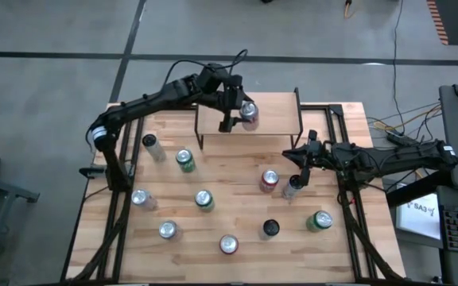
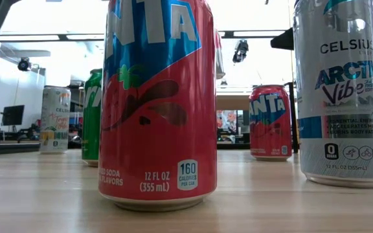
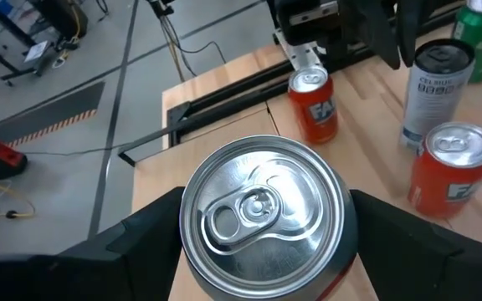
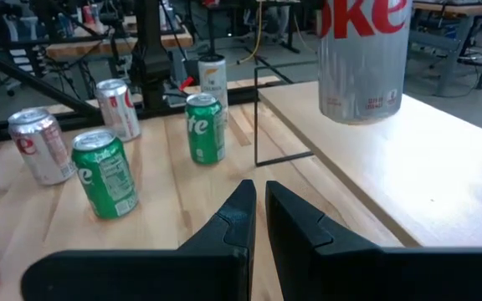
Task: Place canned beverage on shelf
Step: Put the top white red soda can on the shelf
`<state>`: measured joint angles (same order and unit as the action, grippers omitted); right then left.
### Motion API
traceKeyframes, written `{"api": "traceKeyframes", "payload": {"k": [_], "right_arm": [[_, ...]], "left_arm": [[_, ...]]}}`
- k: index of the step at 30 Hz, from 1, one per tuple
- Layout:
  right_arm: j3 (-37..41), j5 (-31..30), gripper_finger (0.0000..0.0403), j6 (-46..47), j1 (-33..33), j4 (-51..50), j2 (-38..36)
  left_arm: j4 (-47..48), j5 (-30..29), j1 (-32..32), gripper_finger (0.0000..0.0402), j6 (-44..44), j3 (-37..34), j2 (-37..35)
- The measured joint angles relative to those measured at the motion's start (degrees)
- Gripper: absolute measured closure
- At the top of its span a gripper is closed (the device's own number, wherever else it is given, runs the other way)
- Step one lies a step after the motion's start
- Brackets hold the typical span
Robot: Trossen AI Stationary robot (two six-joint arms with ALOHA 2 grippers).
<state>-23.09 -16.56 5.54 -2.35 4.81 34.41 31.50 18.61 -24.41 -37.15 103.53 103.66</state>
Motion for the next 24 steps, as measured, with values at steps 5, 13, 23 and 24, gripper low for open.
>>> {"api": "traceKeyframes", "payload": {"k": [5, 13, 23, 24], "right_arm": [[0.0, 0.0, 0.0380, 0.0, 0.0, 0.2, 0.2], [0.0, 0.0, 0.0380, 0.0, 0.0, 0.1, 0.2], [0.0, 0.0, 0.0380, 0.0, 0.0, 0.1, 0.2], [0.0, 0.0, 0.0380, 0.0, 0.0, 0.1, 0.2]], "left_arm": [[-0.1, 0.1, -0.6, 0.0116, -0.1, 0.1, 2.4], [6.2, -0.1, -0.7, 0.0116, 0.0, 8.5, 8.4], [21.1, 0.5, -0.7, 0.0116, -2.4, 24.9, 17.6], [22.0, 0.6, -0.7, 0.0116, -2.4, 26.4, 18.4]]}}
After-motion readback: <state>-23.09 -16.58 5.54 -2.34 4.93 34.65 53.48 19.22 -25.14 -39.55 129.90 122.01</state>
